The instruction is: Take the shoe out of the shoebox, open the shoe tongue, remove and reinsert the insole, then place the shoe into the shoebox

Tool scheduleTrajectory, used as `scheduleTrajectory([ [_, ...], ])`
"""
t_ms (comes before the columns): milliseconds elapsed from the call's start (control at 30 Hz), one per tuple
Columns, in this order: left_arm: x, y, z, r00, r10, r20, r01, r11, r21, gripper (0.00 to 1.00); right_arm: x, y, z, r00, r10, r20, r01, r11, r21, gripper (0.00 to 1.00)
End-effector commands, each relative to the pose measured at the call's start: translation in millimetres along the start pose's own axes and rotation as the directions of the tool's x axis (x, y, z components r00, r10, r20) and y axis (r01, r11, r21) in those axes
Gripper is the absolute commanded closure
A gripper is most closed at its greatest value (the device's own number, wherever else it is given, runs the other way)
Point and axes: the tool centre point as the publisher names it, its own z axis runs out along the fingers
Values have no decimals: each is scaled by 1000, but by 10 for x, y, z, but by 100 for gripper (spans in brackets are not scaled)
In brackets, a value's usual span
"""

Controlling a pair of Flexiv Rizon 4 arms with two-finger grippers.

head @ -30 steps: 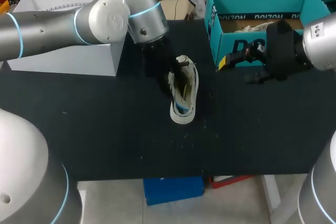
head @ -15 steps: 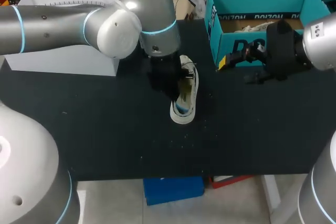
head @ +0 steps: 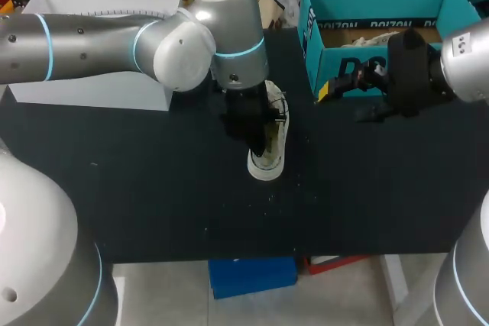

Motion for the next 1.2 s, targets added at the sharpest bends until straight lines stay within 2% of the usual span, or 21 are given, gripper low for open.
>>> scheduleTrajectory([
  [33, -28, 37, 75, 1000, 5, -16, -5, 1000, 4, 100, 2, -5, -1, 1000, 0, 2, 0, 1000, 0, 0],
  [200, -17, 48, 165, 1000, 7, -29, -7, 1000, 5, 100, 2, -5, -1, 1000, 0, 2, 0, 1000, 0, 0],
  [300, -28, 64, 119, 1000, 7, -7, -7, 1000, -14, 100, 2, -5, -1, 1000, 0, 2, 0, 1000, 0, 0],
  [433, -79, -16, -141, 998, 14, 61, -12, 999, -42, 100, 2, -5, -1, 1000, 0, 2, 0, 1000, 0, 0],
  [500, -93, -41, -331, 988, -5, 153, 13, 999, -50, 100, 2, -5, -1, 1000, 0, 2, 0, 1000, 0, 0],
  [633, -46, 8, -744, 952, -38, 304, 81, 988, -133, 100, 2, -5, -1, 1000, 0, 2, 0, 1000, 0, 0],
  [733, 26, 90, -1024, 929, -51, 367, 134, 970, -204, 100, 2, -5, -1, 1000, 0, 2, 0, 1000, 0, 0],
  [800, 90, 169, -1163, 926, -57, 373, 164, 952, -260, 100, 2, -5, -1, 1000, 0, 2, 0, 1000, 0, 0],
  [900, 167, 291, -1300, 918, -75, 389, 206, 929, -308, 100, 2, -5, -1, 1000, 0, 2, 0, 1000, 0, 0],
  [1000, 246, 439, -1371, 916, -98, 388, 246, 902, -354, 100, 2, -5, -1, 1000, 0, 2, 0, 1000, 0, 0],
  [1100, 321, 588, -1350, 940, -112, 324, 249, 871, -423, 100, 2, -5, -1, 1000, 0, 2, 0, 1000, 0, 0],
  [1200, 341, 727, -1269, 940, -132, 315, 265, 864, -427, 100, 2, -5, -1, 1000, 0, 2, 0, 1000, 0, 0],
])
